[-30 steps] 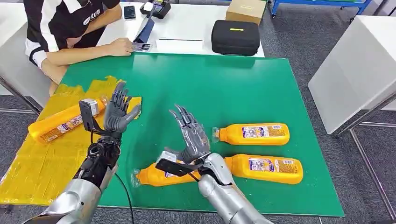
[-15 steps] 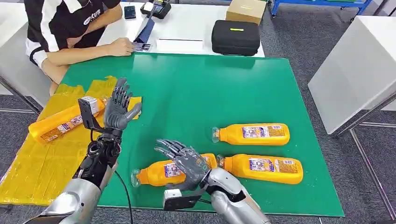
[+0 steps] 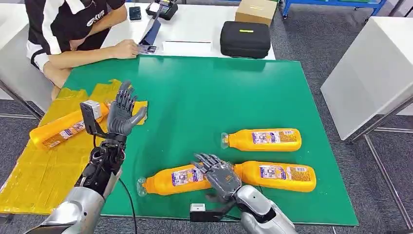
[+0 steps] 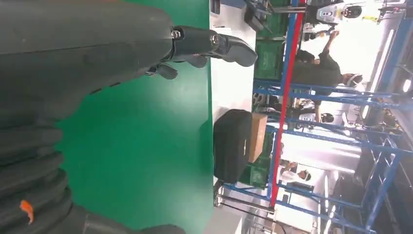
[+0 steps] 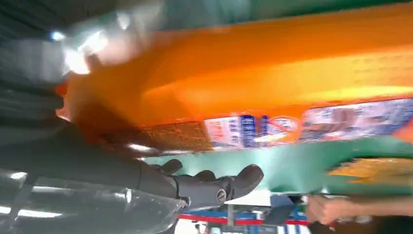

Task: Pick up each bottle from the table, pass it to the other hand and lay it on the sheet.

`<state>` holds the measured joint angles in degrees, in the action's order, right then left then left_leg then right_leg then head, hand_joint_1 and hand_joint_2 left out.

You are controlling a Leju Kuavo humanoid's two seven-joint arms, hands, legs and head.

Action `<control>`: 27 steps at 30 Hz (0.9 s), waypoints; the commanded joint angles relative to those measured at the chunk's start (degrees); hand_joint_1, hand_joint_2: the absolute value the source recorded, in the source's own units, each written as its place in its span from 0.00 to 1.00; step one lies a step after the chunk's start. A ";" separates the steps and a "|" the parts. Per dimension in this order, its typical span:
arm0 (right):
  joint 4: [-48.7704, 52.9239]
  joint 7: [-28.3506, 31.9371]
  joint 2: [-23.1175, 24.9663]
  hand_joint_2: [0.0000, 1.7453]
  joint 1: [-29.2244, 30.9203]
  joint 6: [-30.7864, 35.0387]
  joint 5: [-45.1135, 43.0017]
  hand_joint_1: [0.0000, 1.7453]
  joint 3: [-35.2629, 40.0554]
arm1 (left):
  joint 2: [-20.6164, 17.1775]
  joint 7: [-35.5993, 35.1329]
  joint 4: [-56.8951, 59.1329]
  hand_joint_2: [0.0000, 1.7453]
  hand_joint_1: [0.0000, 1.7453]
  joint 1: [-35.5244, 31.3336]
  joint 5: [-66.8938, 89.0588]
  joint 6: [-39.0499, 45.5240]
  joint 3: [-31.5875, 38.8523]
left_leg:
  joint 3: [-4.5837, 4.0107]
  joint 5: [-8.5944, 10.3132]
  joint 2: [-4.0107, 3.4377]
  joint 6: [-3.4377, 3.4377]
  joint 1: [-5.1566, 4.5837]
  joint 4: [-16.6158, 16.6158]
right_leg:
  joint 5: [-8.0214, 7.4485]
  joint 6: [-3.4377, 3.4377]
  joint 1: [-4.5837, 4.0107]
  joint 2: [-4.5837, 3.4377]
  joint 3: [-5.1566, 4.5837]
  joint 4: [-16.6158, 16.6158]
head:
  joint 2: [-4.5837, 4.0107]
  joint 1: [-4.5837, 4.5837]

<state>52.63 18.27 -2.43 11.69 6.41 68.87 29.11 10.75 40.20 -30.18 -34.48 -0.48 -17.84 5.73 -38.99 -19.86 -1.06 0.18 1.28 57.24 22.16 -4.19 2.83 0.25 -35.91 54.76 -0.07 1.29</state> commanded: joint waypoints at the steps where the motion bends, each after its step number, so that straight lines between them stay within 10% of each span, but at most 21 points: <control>1: -10.70 -1.91 1.89 1.00 4.10 1.40 1.44 0.00 -0.19 | -0.50 -0.20 2.75 1.00 0.00 -2.74 0.22 0.23 -1.36 | 0.28 -0.14 0.09 0.04 0.04 0.05 | 0.14 0.33 -0.07 0.03 0.29 0.02 | 0.00 0.00; 10: -29.64 -11.04 9.90 1.00 15.48 11.38 7.45 0.00 -0.69 | -0.03 -0.20 2.51 1.00 0.00 -2.09 -0.21 0.89 -1.86 | 0.31 -0.03 -0.06 0.02 0.04 0.03 | -0.01 0.26 -0.07 -0.09 0.23 0.03 | 0.00 0.00; 27: -36.70 -6.14 11.85 1.00 19.43 -6.21 4.76 0.01 -0.81 | 1.16 -0.20 4.48 1.00 0.00 -2.87 -1.11 0.29 -2.57 | 0.49 0.07 -0.03 -0.01 0.08 -0.02 | -0.06 0.27 -0.10 -0.01 0.33 -0.04 | 0.00 0.00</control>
<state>23.61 12.04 9.07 31.25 1.82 73.53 28.30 12.41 40.19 -29.62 -34.90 -1.36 -17.37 3.91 -38.65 -19.74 -1.28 0.15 1.31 57.23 22.02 -4.12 2.81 0.11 -35.79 54.75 -0.07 1.29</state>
